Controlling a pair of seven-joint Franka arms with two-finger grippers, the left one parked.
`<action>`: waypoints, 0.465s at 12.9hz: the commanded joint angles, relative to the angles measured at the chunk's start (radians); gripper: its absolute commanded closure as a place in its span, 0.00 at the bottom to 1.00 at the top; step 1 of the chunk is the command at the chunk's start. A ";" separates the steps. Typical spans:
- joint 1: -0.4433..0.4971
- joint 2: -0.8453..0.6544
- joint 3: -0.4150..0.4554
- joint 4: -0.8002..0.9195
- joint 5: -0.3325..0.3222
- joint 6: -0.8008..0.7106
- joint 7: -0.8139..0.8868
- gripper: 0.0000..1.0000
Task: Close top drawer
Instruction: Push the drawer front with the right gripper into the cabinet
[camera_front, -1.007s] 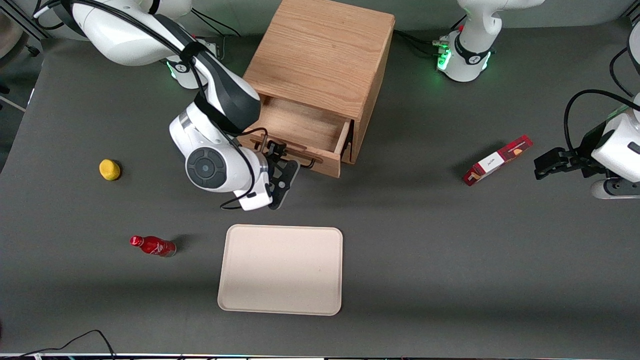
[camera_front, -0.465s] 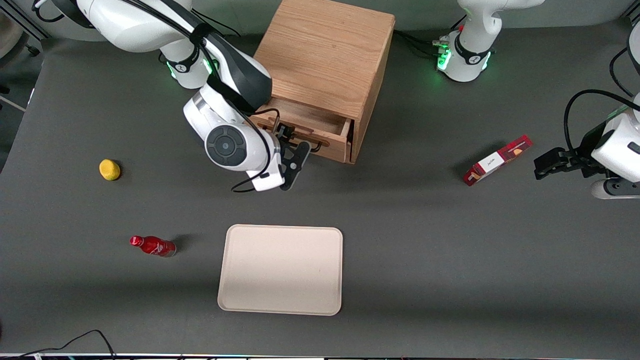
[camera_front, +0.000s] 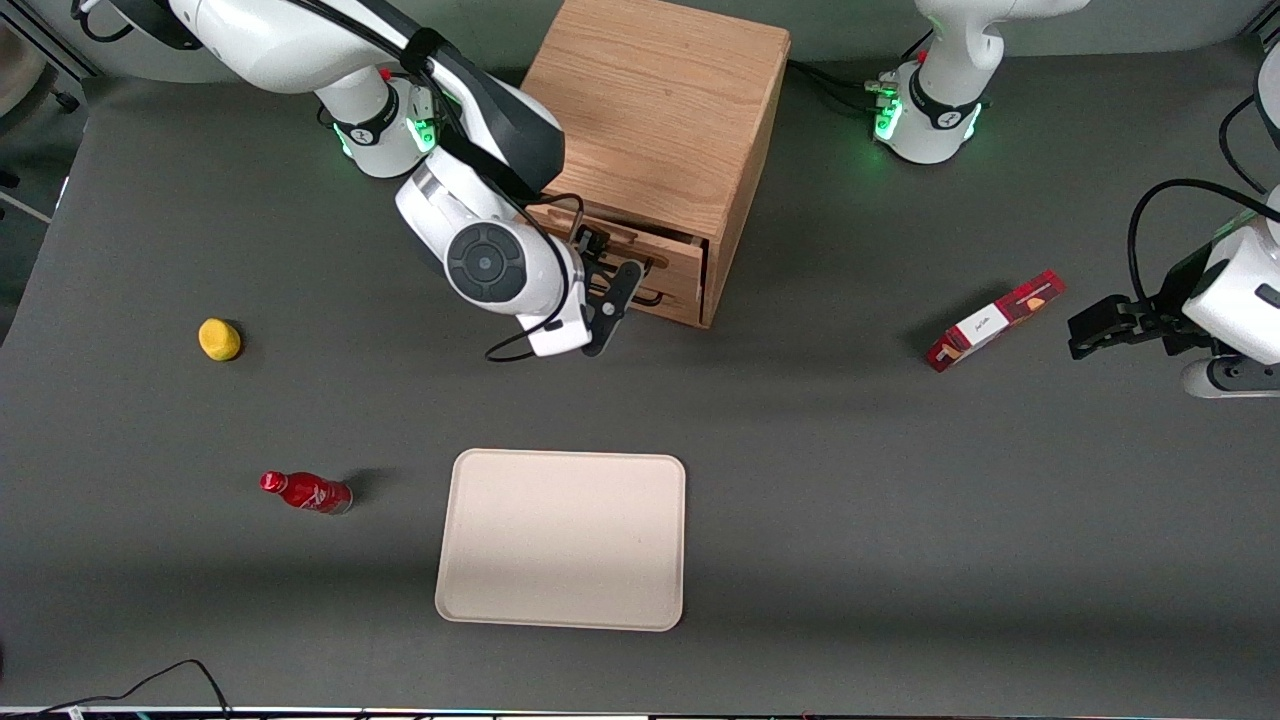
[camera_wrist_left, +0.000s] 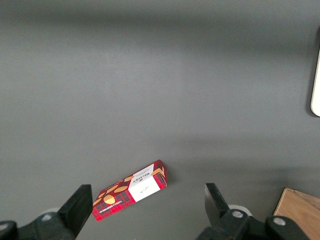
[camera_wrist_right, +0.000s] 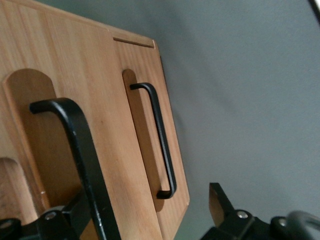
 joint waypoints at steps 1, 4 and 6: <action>-0.027 -0.055 0.038 -0.066 0.028 0.025 0.039 0.00; -0.024 -0.057 0.041 -0.075 0.042 0.026 0.048 0.00; -0.027 -0.055 0.056 -0.075 0.042 0.025 0.120 0.00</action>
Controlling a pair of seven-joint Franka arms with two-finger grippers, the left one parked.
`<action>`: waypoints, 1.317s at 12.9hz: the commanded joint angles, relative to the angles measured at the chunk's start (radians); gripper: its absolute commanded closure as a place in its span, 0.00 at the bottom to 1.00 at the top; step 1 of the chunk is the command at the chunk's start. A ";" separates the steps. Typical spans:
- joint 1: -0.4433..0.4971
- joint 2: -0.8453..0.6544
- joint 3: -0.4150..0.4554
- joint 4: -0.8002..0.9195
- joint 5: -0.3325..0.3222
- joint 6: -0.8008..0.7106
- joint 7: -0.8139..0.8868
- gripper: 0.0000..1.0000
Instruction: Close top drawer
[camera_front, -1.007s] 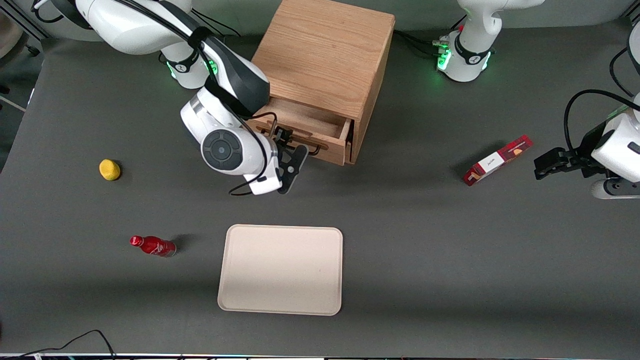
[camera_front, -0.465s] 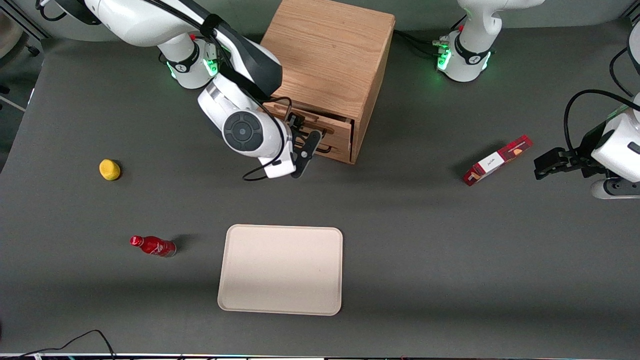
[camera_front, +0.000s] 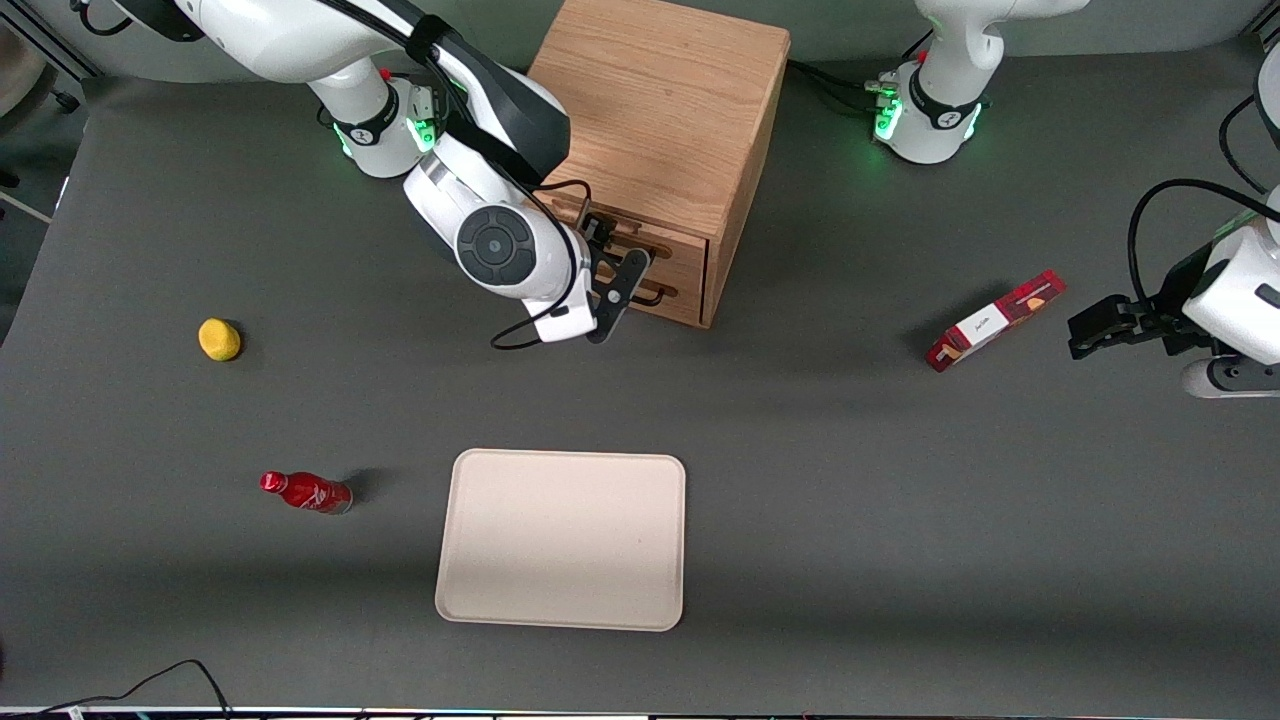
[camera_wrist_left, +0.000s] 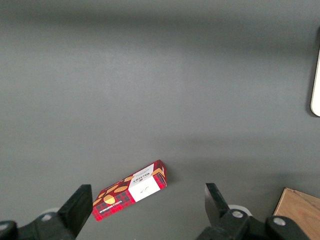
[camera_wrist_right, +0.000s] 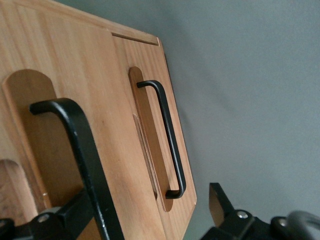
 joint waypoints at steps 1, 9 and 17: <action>-0.017 -0.039 0.039 -0.036 0.038 0.003 0.079 0.00; -0.042 -0.183 0.029 0.074 0.097 -0.140 0.083 0.00; -0.060 -0.620 -0.498 0.095 -0.001 -0.402 0.286 0.00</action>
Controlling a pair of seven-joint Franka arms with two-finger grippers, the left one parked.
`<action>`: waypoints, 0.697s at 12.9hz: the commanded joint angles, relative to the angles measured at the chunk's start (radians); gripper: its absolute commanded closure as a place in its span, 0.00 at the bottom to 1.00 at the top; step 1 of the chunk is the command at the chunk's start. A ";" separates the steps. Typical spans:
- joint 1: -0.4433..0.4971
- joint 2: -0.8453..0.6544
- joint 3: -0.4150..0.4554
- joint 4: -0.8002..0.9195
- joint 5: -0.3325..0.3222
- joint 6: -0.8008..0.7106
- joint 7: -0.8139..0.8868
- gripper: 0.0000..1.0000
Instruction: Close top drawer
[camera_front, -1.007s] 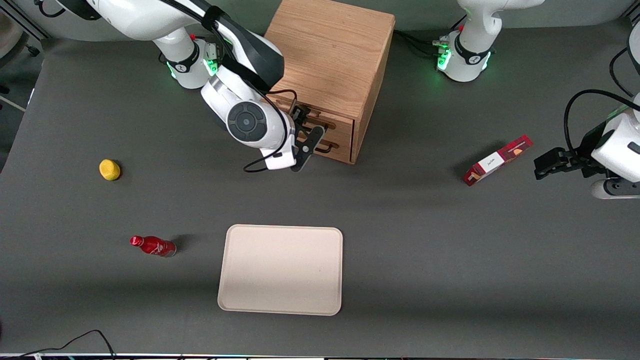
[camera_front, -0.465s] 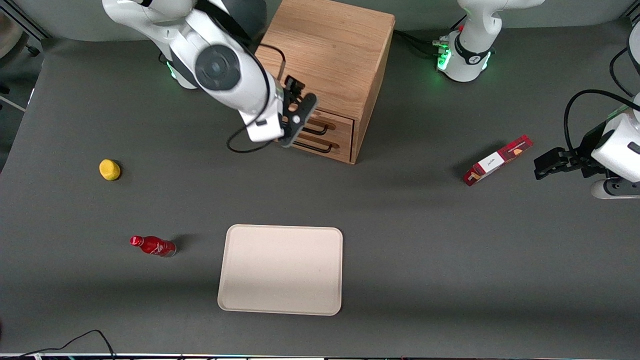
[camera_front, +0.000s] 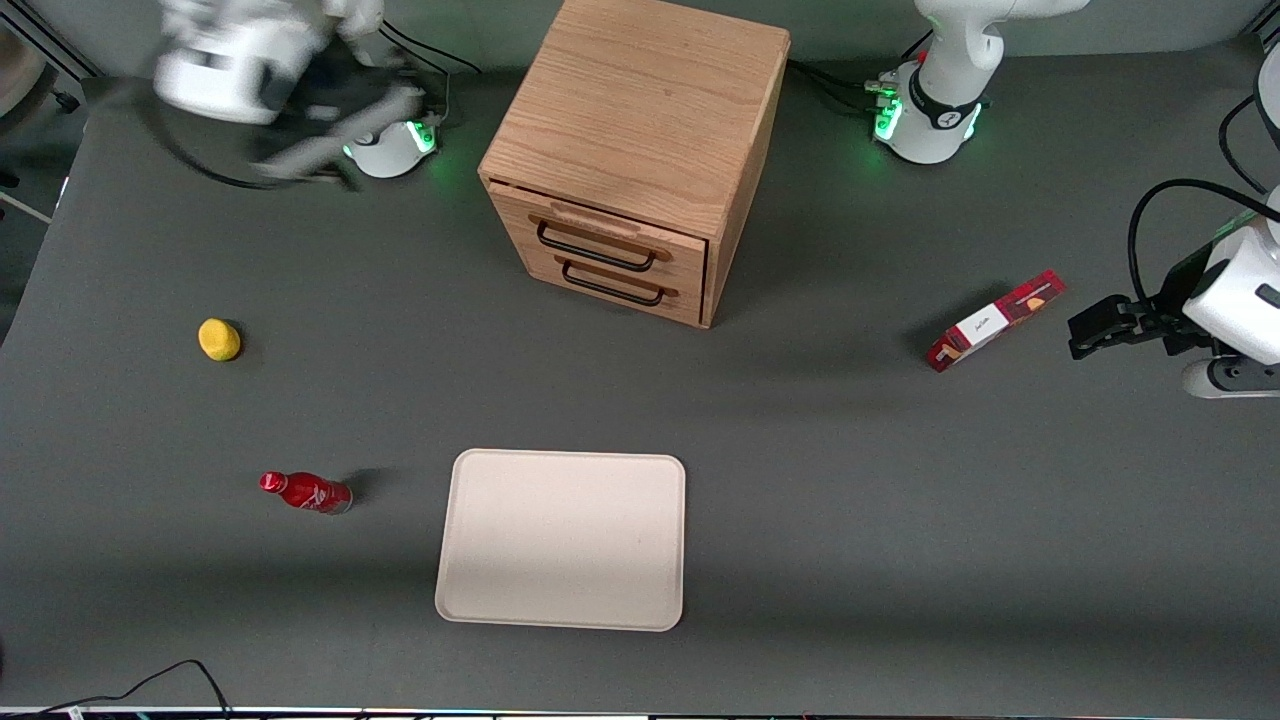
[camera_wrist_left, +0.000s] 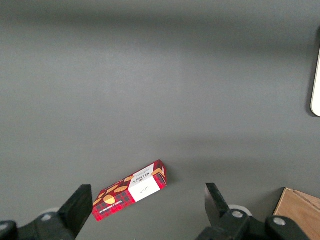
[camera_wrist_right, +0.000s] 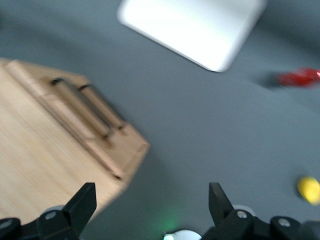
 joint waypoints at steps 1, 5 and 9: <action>0.005 -0.033 -0.255 -0.013 -0.030 -0.060 0.003 0.00; 0.008 -0.046 -0.288 -0.042 -0.177 -0.112 0.002 0.00; -0.001 -0.078 -0.322 -0.218 -0.161 0.086 0.105 0.00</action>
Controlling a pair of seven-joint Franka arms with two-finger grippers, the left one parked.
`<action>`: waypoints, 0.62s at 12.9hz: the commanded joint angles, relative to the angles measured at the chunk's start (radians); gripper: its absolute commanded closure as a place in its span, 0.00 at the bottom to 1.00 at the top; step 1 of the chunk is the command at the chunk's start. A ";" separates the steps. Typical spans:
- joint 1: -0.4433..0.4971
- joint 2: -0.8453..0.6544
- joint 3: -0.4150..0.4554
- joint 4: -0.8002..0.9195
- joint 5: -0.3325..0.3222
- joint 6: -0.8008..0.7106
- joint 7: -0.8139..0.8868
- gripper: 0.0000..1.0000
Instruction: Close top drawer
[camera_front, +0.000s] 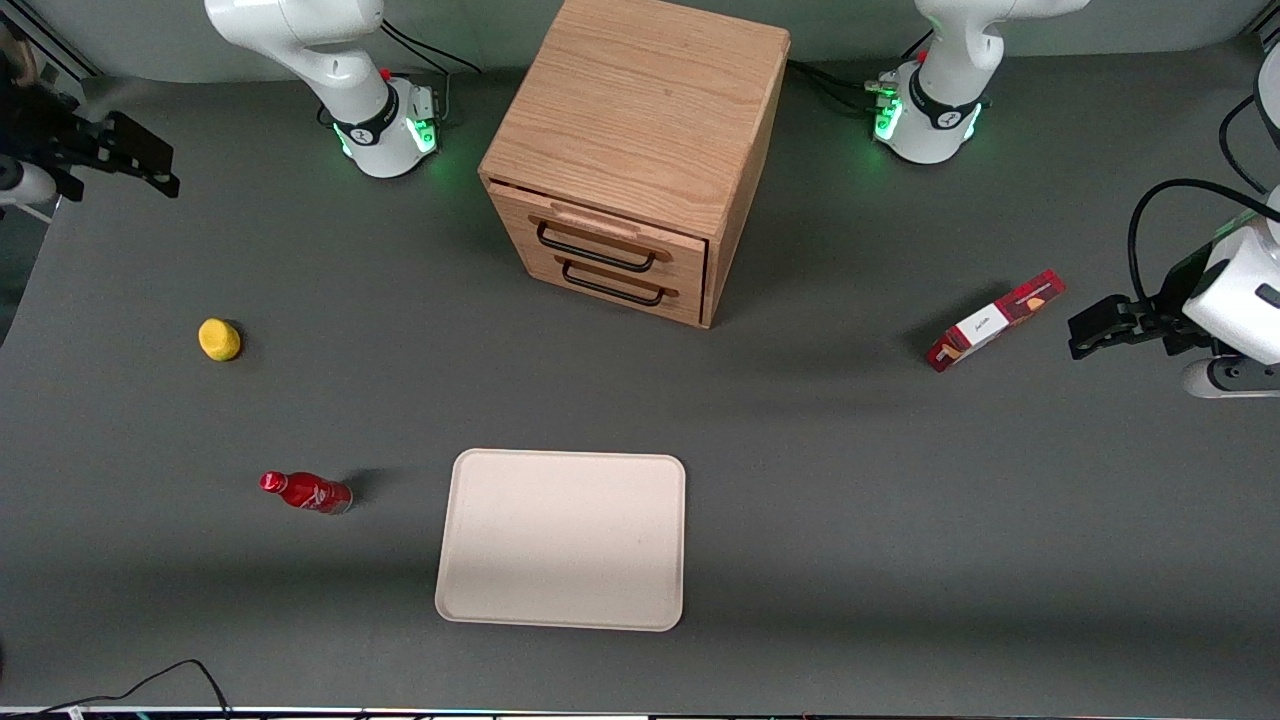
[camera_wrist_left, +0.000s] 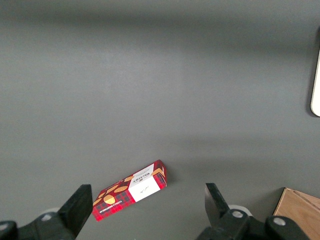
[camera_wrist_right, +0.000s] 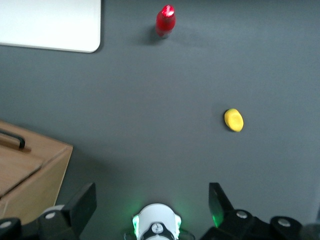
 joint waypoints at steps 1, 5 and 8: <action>0.002 -0.071 -0.013 -0.163 -0.002 0.165 0.117 0.00; 0.004 -0.072 -0.044 -0.160 0.018 0.203 0.211 0.00; 0.004 -0.051 -0.053 -0.131 0.052 0.203 0.189 0.00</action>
